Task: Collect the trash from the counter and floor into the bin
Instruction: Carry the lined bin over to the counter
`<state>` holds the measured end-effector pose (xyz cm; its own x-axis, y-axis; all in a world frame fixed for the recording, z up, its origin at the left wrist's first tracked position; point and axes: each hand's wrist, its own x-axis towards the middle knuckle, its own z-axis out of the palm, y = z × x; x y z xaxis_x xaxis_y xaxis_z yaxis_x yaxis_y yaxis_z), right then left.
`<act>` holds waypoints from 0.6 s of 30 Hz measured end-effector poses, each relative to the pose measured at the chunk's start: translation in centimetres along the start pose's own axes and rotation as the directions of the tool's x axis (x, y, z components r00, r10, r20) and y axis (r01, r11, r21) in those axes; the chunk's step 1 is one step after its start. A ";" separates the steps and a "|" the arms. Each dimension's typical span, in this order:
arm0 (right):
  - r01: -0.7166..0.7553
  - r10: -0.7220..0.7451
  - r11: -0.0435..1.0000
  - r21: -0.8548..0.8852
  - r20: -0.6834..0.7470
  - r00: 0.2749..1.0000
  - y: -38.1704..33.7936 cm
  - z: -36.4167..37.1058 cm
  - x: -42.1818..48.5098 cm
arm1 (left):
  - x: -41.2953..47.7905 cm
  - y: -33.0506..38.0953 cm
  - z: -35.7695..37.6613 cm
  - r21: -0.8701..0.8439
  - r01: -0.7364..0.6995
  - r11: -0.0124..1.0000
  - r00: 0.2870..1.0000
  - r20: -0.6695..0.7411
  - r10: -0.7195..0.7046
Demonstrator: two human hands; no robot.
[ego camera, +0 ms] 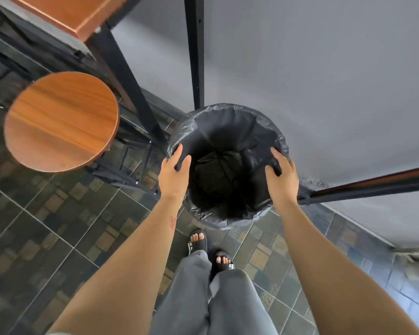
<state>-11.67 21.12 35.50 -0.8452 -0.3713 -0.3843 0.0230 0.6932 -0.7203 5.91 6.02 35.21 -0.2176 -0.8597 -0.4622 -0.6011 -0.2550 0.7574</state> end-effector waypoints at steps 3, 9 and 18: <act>0.048 -0.049 0.998 0.027 0.026 0.998 -1.9 -2.1 -3.1 | -3.3 0.9 -2.3 -0.023 -0.019 1.000 0.999 -0.042 0.018; 0.156 -0.160 0.987 0.040 0.113 0.981 -4.1 -5.0 -8.4 | -9.8 0.2 -6.4 -0.011 -0.047 0.999 0.989 -0.140 0.045; 0.363 -0.376 0.926 0.099 0.298 0.877 -6.8 -3.8 -15.5 | -18.5 -3.6 -14.0 -0.134 -0.134 0.982 0.931 -0.358 0.079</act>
<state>-0.78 24.53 48.54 -0.5907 -0.7708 -0.2385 -0.2330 0.4459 -0.8642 22.84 16.64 47.46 0.0253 -0.9783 -0.2056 -0.4578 -0.1941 0.8676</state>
